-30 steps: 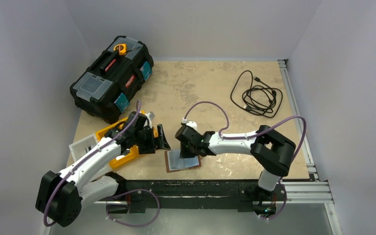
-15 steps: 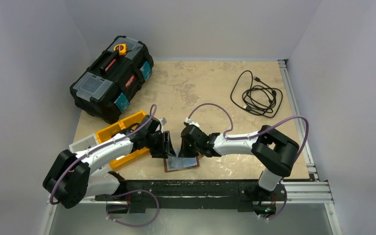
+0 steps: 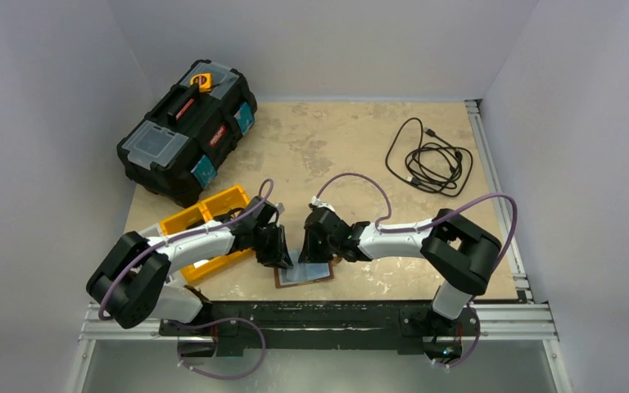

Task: Take the credit cards out of the card holder
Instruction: Remove the credit card from the card holder.

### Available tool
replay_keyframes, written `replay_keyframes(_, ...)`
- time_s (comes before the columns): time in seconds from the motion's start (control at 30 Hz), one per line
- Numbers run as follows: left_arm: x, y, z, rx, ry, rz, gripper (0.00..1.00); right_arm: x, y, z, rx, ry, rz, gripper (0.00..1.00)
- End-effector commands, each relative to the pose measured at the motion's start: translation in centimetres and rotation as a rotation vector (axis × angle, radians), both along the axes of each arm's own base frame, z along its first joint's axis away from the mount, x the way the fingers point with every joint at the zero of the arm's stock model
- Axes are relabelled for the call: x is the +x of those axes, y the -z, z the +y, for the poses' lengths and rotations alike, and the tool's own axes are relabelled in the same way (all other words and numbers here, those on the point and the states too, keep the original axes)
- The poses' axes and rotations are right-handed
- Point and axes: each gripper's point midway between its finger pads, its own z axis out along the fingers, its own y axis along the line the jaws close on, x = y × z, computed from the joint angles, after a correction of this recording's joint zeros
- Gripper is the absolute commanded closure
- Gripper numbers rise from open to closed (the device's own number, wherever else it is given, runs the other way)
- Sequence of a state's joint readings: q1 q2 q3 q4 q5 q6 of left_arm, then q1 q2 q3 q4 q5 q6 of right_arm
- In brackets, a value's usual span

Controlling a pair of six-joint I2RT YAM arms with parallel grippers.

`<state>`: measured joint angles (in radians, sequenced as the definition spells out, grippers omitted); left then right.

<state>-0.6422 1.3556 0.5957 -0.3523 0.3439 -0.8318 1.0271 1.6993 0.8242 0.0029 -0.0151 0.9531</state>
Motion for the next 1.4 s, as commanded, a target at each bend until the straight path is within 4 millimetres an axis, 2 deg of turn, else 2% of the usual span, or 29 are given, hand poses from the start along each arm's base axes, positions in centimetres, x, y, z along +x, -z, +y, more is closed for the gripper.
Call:
replay_keyframes(0.0,0.5,0.1,-0.6,-0.017,-0.013,-0.02,0.89,-1.0,2.6,-3.1,-0.122,0.007,0.035,1.0)
replay_keyframes(0.1,0.5,-0.2,-0.4,-0.015,-0.023,-0.03,1.0,-0.7,1.5,-2.5,-0.096,-0.008,0.014,0.97)
replay_keyframes(0.27,0.6,-1.2,-0.4,-0.028,-0.028,-0.054,1.0,0.3,-1.7,-1.2,-0.058,-0.036,-0.046,0.77)
replay_keyframes(0.43,0.6,-2.4,-0.5,-0.047,-0.025,-0.08,1.0,1.4,-5.4,-1.0,-0.036,-0.018,-0.111,0.56)
replay_keyframes(0.57,0.6,-3.3,-1.2,-0.067,-0.013,-0.094,1.0,2.0,-6.9,-2.2,-0.071,0.021,-0.147,0.45)
replay_keyframes(0.73,0.2,-4.0,-2.9,-0.08,0.02,-0.1,1.0,2.9,-7.5,-5.2,-0.106,0.099,-0.167,0.43)
replay_keyframes(0.9,-0.1,-4.3,-5.7,-0.102,0.061,-0.085,0.9,3.2,-7.3,-9.2,-0.12,0.176,-0.168,0.41)
replay_keyframes(1.0,-0.1,-4.4,-7.5,-0.107,0.086,-0.076,0.8,3.0,-7.3,-10.7,-0.128,0.201,-0.167,0.4)
replay_keyframes(1.2,0.6,-3.8,-10.5,-0.128,0.108,-0.056,0.54,2.3,-7.1,-12.0,-0.126,0.227,-0.158,0.4)
replay_keyframes(1.37,1.2,-2.7,-11.6,-0.125,0.104,-0.029,0.47,2.0,-7.2,-12.3,-0.116,0.235,-0.153,0.4)
